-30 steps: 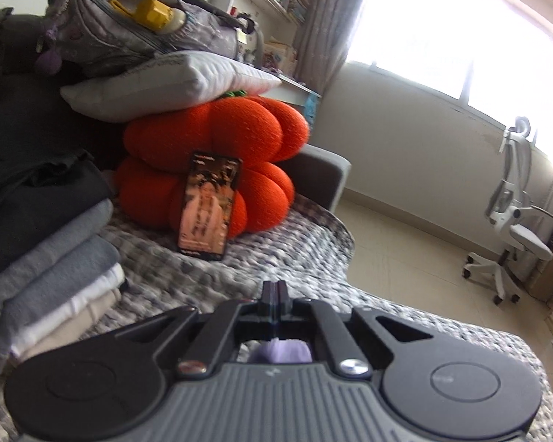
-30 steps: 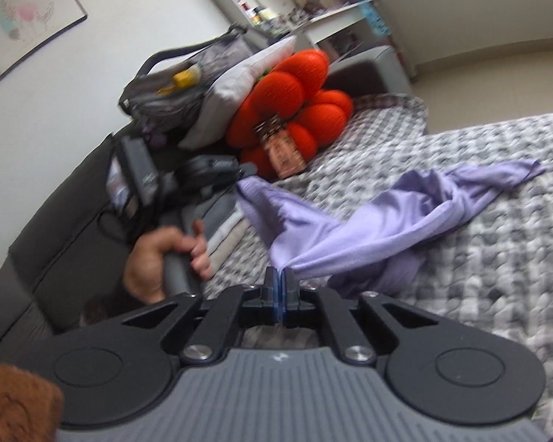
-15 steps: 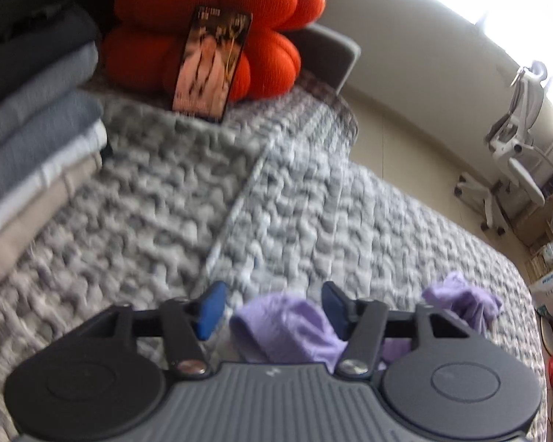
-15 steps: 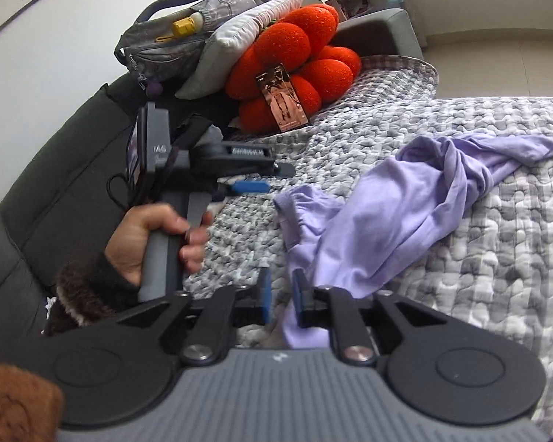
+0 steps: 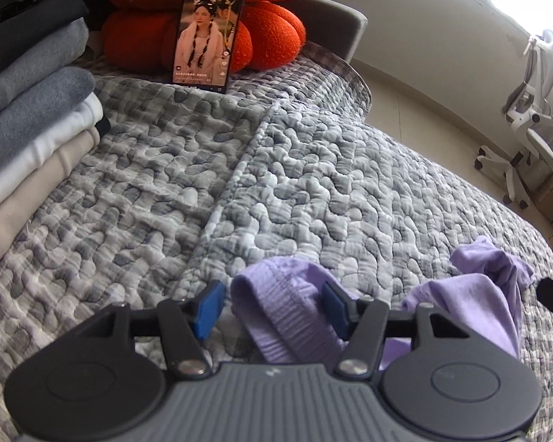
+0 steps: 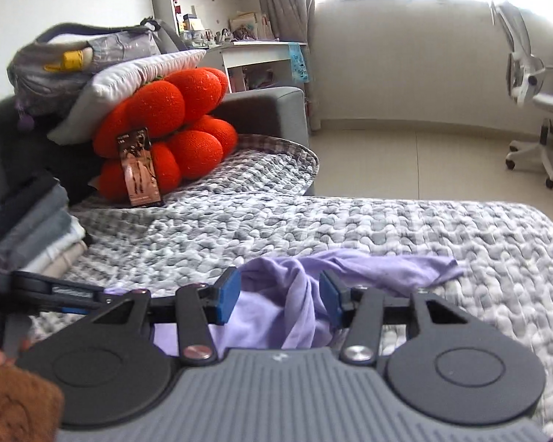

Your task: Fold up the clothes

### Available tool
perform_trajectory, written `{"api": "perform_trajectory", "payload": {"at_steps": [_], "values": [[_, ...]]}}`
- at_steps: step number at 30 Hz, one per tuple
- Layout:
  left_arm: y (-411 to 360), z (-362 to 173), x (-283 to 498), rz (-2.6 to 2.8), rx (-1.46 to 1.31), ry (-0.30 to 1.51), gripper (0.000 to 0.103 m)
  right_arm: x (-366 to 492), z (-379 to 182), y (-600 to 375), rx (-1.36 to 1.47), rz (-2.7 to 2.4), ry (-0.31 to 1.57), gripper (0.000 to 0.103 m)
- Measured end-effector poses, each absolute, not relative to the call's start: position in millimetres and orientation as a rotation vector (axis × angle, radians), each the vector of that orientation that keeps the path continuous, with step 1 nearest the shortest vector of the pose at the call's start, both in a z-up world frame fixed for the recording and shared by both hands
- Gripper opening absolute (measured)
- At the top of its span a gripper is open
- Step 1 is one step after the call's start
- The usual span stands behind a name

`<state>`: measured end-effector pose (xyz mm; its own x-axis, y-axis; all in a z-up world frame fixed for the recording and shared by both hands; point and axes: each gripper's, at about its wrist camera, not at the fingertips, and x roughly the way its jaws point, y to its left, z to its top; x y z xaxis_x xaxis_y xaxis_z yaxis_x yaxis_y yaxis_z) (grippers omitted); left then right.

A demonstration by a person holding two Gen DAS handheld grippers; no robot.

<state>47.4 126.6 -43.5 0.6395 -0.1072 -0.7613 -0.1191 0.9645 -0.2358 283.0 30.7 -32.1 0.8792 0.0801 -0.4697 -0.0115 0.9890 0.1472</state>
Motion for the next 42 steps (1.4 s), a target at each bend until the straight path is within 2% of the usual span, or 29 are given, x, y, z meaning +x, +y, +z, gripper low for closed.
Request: {"api": "perform_trajectory", "payload": {"at_steps": [8,9,11,12,16,18,20,29,42], "values": [[124,-44,46,0.024,-0.262,0.865,0.048,321,-55,46,0.042,0.018,0.531,0.05],[123,-44,46,0.025,-0.259,0.864,0.047,324,-59,47,0.044,0.013,0.545,0.046],[123,-44,46,0.028,-0.252,0.86,0.044,330,-65,47,0.052,0.003,0.574,0.013],[122,-44,45,0.03,-0.246,0.856,0.041,332,-68,46,0.07,0.0,0.585,0.01],[117,-43,44,0.037,-0.208,0.835,0.026,327,-61,42,0.109,-0.039,0.554,0.008],[117,-41,43,0.036,-0.205,0.822,0.011,321,-54,39,0.121,-0.062,0.528,0.007],[117,-39,42,0.035,-0.208,0.812,0.009,313,-45,33,0.138,-0.092,0.492,0.007],[116,-35,40,0.03,-0.215,0.789,0.007,258,-15,-16,0.207,-0.214,0.423,0.007],[118,-36,41,0.038,-0.232,0.802,0.007,204,-31,-58,0.2,-0.269,0.563,0.007]]}}
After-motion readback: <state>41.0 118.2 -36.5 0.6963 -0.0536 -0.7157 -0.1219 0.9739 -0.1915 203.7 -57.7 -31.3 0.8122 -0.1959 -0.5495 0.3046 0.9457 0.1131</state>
